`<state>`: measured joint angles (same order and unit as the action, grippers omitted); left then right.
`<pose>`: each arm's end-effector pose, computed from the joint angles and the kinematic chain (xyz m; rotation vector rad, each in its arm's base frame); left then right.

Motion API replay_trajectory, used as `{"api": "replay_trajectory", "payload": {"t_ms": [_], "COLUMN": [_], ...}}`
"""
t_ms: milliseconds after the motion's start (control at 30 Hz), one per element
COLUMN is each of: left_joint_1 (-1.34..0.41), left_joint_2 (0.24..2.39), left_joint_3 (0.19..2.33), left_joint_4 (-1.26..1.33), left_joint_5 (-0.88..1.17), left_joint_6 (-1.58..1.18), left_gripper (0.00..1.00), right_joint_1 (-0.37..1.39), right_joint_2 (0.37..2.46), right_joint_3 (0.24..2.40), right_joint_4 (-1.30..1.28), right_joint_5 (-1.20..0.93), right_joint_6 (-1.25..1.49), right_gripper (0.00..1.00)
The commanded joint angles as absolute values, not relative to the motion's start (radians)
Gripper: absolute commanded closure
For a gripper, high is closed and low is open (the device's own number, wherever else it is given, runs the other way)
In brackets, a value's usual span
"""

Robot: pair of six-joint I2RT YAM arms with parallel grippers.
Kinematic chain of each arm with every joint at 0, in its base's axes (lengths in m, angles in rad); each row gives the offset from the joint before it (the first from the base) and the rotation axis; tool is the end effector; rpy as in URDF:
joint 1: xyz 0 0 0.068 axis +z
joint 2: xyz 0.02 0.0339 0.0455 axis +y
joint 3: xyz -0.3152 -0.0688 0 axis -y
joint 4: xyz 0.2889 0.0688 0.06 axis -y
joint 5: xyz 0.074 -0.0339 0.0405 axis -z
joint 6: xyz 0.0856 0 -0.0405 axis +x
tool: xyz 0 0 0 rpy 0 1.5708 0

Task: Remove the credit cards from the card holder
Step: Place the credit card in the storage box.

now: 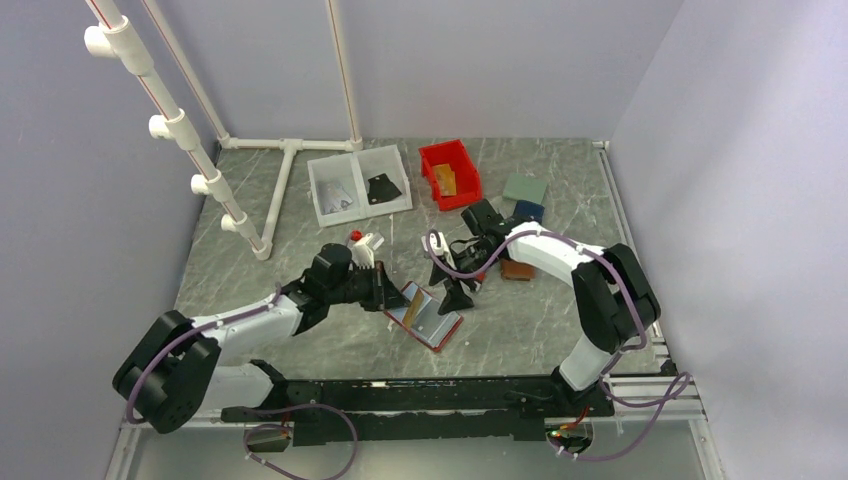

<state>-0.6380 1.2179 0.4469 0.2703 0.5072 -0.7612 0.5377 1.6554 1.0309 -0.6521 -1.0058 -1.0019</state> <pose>0.2087 -0.2065 0.1795 0.2093 2.2979 -1.3227 0.2643 0.2418 0.1926 -1.7948 1.5731 1.1923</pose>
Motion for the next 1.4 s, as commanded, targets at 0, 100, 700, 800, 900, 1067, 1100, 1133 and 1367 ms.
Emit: {"api": "replay_trajectory", "payload": {"t_ms": [0,100,700,800,900,1067,1100,1133,1367], "left_joint_1": [-0.634,-0.633,-0.633,-0.634,-0.631,-0.628,-0.627,-0.626,-0.621], "left_joint_2": [1.265,1.296,1.314,1.242,1.142,0.953,0.926,0.902,0.867], "left_joint_3": [0.509,0.521,0.569,0.596,0.629,0.677,0.688,0.697,0.875], "left_joint_4": [0.342,0.368,0.309,0.179,0.046,-0.188,-0.221,-0.258,-0.519], "left_joint_5": [0.571,0.59,0.604,0.538,0.457,0.313,0.279,0.257,0.182], "left_joint_6": [-0.743,-0.75,-0.732,-0.687,-0.633,-0.565,-0.557,-0.546,-0.421], "left_gripper": [1.0,1.0,0.95,0.61,0.38,0.02,0.01,0.01,0.01], "right_joint_1": [0.54,0.559,0.573,0.548,0.492,0.349,0.313,0.284,0.1], "right_joint_2": [1.692,1.726,1.773,1.744,1.69,1.59,1.577,1.572,1.631], "right_joint_3": [1.105,1.132,1.182,1.174,1.165,1.183,1.2,1.219,1.389], "right_joint_4": [-0.606,-0.616,-0.827,-0.871,-0.896,-0.887,-0.873,-0.857,-0.662], "right_joint_5": [-1.035,-1.036,-1.093,-1.091,-1.108,-1.115,-1.093,-1.08,-0.906], "right_joint_6": [-1.064,-1.063,-1.247,-1.284,-1.282,-1.133,-1.075,-1.017,-0.47], "right_gripper": [0.2,0.21,1.0,1.0,1.0,1.0,1.0,1.0,1.0]}}
